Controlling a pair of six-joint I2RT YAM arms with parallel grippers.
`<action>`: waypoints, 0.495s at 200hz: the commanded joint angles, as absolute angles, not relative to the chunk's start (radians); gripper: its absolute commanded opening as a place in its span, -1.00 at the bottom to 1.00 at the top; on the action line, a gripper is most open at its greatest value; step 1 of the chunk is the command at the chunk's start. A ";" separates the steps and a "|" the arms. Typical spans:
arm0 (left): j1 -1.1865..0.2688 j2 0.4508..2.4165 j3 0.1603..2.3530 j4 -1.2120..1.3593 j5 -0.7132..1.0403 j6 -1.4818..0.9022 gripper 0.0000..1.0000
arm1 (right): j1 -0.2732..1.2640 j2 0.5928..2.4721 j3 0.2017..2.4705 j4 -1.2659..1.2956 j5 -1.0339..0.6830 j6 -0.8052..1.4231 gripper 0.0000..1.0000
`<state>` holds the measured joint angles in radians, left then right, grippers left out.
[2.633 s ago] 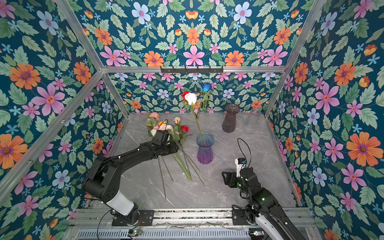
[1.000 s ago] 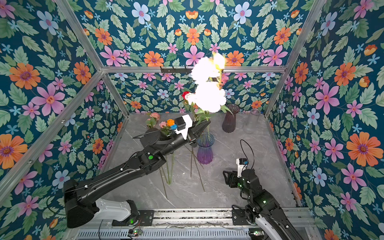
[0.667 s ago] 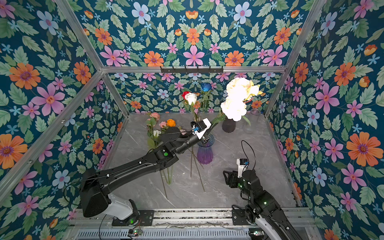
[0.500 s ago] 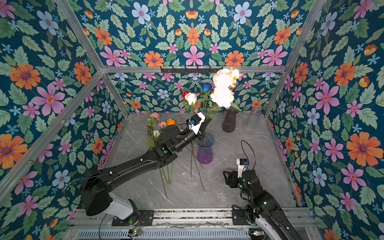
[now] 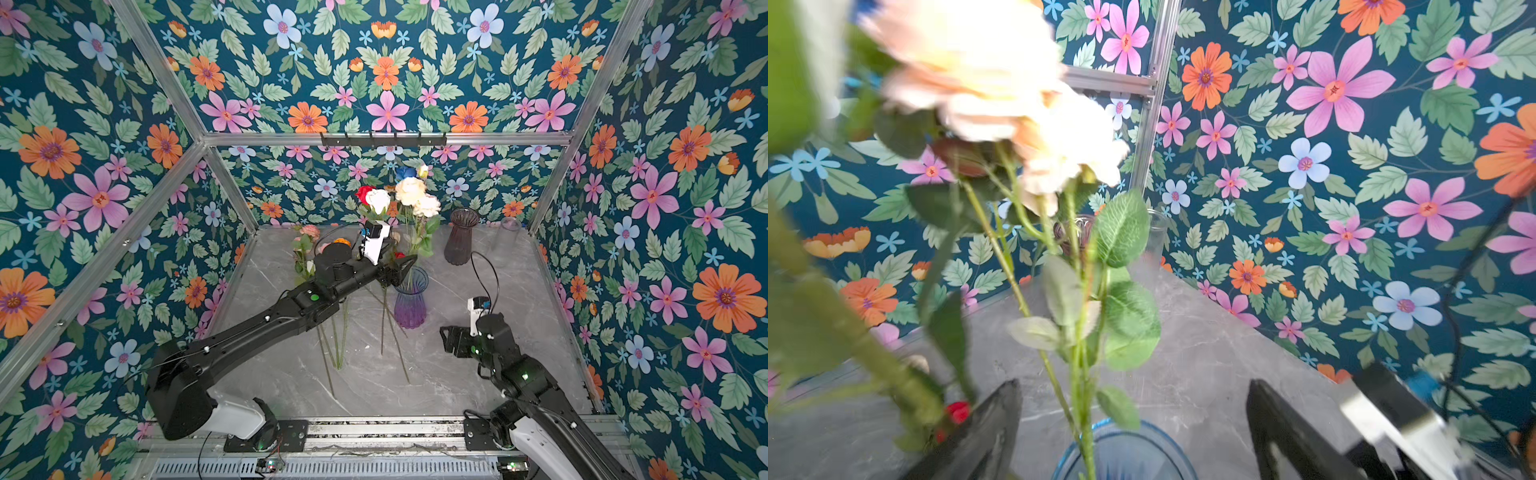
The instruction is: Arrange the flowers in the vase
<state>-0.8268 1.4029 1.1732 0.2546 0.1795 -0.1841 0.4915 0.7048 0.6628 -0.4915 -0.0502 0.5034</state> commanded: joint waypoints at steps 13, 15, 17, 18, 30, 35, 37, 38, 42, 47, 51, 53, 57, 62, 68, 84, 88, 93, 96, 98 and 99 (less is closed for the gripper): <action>-0.828 1.188 1.024 0.097 0.166 -0.203 0.73 | 0.483 0.937 0.965 -0.559 -0.136 0.479 0.52; -0.826 1.172 1.014 0.093 0.160 -0.201 0.73 | 0.478 0.952 0.983 -0.563 -0.144 0.482 0.52; -0.825 1.157 1.003 0.090 0.154 -0.200 0.73 | 0.477 0.966 1.003 -0.566 -0.150 0.487 0.52; -0.825 1.149 0.998 0.088 0.151 -0.200 0.73 | 0.475 0.973 1.011 -0.570 -0.153 0.488 0.51; -0.825 1.069 0.936 0.068 0.125 -0.198 0.73 | 0.456 1.050 1.108 -0.603 -0.184 0.518 0.48; -0.825 1.038 0.914 0.058 0.117 -0.198 0.73 | 0.445 1.083 1.146 -0.622 -0.192 0.526 0.46; -0.825 1.027 0.906 0.055 0.114 -0.199 0.73 | 0.442 1.096 1.161 -0.631 -0.194 0.529 0.45; -0.825 1.022 0.903 0.053 0.112 -0.199 0.73 | 0.440 1.102 1.169 -0.635 -0.194 0.531 0.45; -0.824 1.001 0.893 0.044 0.108 -0.201 0.73 | 0.435 1.123 1.198 -0.653 -0.196 0.536 0.44; -0.825 0.976 0.878 0.028 0.102 -0.202 0.72 | 0.430 1.166 1.234 -0.675 -0.196 0.539 0.42; -0.824 0.955 0.867 0.016 0.097 -0.204 0.71 | 0.429 1.191 1.262 -0.698 -0.195 0.540 0.41; -0.824 0.946 0.863 0.009 0.096 -0.205 0.71 | 0.427 1.204 1.276 -0.709 -0.194 0.540 0.40; -0.824 0.925 0.855 -0.004 0.090 -0.210 0.70 | 0.427 1.229 1.304 -0.729 -0.192 0.540 0.38; -0.825 0.900 0.845 -0.021 0.082 -0.216 0.70 | 0.427 1.261 1.337 -0.763 -0.191 0.540 0.36; -0.824 0.869 0.840 -0.046 0.070 -0.223 0.69 | 0.427 1.291 1.371 -0.794 -0.193 0.543 0.31; -0.825 0.787 0.836 -0.124 0.029 -0.245 0.68 | 0.428 1.356 1.433 -0.861 -0.218 0.560 0.02; -0.824 0.768 0.835 -0.143 0.016 -0.253 0.68 | 0.427 1.362 1.434 -0.860 -0.230 0.565 -0.03; -0.824 0.744 0.836 -0.168 0.002 -0.261 0.67 | 0.427 1.367 1.427 -0.853 -0.248 0.574 -0.04; -0.824 0.730 0.836 -0.183 -0.004 -0.267 0.67 | 0.427 1.367 1.421 -0.846 -0.256 0.580 -0.05; -0.825 0.723 0.836 -0.190 -0.008 -0.269 0.67 | 0.428 1.368 1.416 -0.839 -0.263 0.584 -0.07; -0.824 0.718 0.836 -0.194 -0.010 -0.270 0.67 | 0.427 1.368 1.414 -0.837 -0.267 0.586 -0.08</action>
